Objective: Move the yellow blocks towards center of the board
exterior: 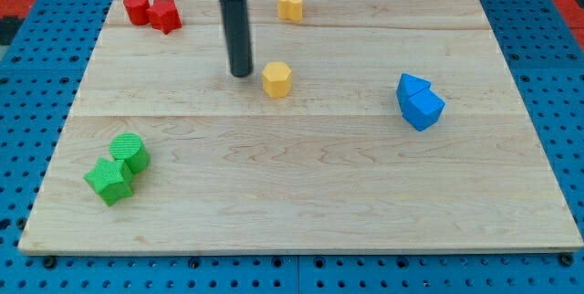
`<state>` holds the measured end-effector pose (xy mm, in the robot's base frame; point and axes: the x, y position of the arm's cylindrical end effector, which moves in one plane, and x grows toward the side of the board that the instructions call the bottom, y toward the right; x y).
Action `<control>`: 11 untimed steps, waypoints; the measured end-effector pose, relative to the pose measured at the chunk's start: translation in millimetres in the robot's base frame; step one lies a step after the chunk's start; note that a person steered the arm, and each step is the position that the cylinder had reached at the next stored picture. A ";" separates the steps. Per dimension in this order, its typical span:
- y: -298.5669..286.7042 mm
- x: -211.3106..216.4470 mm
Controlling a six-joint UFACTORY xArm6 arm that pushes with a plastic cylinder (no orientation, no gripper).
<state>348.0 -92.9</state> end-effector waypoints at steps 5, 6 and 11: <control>127.7 -117.0; 101.5 -103.5; 126.4 -61.9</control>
<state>286.1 33.5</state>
